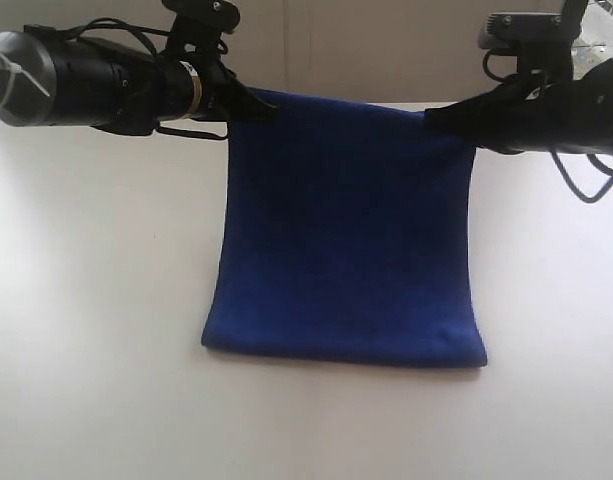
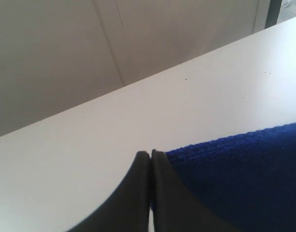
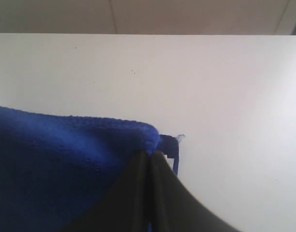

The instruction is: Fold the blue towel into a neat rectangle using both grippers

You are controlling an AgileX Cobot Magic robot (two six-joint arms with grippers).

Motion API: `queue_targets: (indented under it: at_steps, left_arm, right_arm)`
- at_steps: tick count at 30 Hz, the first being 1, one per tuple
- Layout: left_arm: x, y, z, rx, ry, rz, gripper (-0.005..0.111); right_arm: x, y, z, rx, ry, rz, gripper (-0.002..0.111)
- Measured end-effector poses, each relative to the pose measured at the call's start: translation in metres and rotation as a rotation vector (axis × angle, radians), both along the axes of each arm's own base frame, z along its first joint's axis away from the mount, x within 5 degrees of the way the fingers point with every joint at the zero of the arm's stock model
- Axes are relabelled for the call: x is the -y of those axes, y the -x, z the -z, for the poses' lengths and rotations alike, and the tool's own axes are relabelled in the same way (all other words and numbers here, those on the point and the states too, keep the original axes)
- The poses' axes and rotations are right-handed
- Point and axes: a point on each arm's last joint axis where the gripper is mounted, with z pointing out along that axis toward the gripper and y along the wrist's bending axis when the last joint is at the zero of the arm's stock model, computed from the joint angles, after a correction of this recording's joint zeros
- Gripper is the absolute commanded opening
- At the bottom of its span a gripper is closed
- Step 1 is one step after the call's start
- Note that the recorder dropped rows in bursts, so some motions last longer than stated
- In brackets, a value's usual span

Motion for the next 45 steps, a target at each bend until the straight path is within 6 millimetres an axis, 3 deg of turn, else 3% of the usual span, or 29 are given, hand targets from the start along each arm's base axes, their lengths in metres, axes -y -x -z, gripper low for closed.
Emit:
queue_targets:
  at_steps: [7,14,22,26,32,38,45]
  left_arm:
    - [0.000,-0.018,0.012,-0.011,0.014,-0.005,0.000]
    - [-0.008,-0.035,0.025,-0.052,0.054,0.028,0.000]
    - [-0.006,-0.053,0.022,-0.062,0.160,0.091,0.000]
    - [-0.002,-0.058,0.031,-0.084,0.196,0.090,0.000]
    - [-0.004,-0.069,0.055,-0.141,0.256,0.089,0.000]
    - [-0.004,-0.077,0.067,-0.156,0.278,0.074,0.000]
    - [-0.003,-0.083,0.074,-0.147,0.260,0.073,0.000]
  right_arm:
    - [0.000,-0.026,0.026,-0.028,0.022,0.000,0.000]
    - [0.001,-0.039,0.041,-0.021,0.056,-0.004,0.000]
    - [0.012,-0.044,0.039,0.019,0.067,0.030,0.000]
    - [0.018,-0.046,0.041,0.033,0.098,0.036,0.000]
    - [0.022,-0.051,0.067,0.021,0.129,0.050,0.000]
    - [0.024,-0.056,0.091,0.022,0.163,0.058,0.000]
    - [0.025,-0.058,0.100,0.044,0.203,0.040,0.000]
